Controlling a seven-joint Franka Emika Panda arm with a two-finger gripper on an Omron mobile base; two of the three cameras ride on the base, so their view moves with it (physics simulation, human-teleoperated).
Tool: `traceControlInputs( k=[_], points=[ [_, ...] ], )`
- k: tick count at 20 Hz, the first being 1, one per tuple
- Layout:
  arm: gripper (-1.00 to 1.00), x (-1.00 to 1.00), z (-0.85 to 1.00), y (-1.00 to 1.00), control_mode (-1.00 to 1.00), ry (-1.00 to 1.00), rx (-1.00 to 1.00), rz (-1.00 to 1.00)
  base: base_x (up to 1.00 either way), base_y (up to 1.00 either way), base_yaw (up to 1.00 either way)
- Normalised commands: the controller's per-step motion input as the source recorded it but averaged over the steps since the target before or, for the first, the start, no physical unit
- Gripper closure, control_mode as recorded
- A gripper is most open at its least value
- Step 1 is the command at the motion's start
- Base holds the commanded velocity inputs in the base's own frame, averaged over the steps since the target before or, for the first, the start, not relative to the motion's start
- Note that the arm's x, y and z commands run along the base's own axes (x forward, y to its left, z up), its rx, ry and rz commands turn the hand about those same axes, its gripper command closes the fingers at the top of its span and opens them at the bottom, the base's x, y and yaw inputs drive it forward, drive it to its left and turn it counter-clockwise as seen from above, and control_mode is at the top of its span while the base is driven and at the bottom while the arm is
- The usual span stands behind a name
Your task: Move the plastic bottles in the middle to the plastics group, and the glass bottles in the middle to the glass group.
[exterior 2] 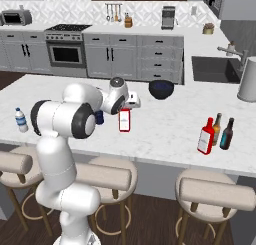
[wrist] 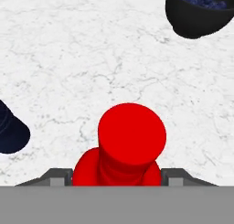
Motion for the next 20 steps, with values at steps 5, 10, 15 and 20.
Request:
traceControlInputs(
  k=[5, 10, 15, 20],
  points=[
    [1.00, -0.31, 0.29, -0.45, -1.00, -0.02, 0.00, -0.17, 0.00, 0.00, 0.00],
    [1.00, -0.35, 0.14, -0.65, -1.00, -0.01, 0.00, -0.35, 0.00, 0.00, 0.00],
    [1.00, -0.09, 0.04, -0.67, -1.00, 0.00, -0.02, -0.46, 0.00, 0.00, 0.00],
    [1.00, 0.00, 0.00, -0.64, -1.00, 0.00, -0.03, -0.43, 0.00, 0.00, 0.00]
  ],
)
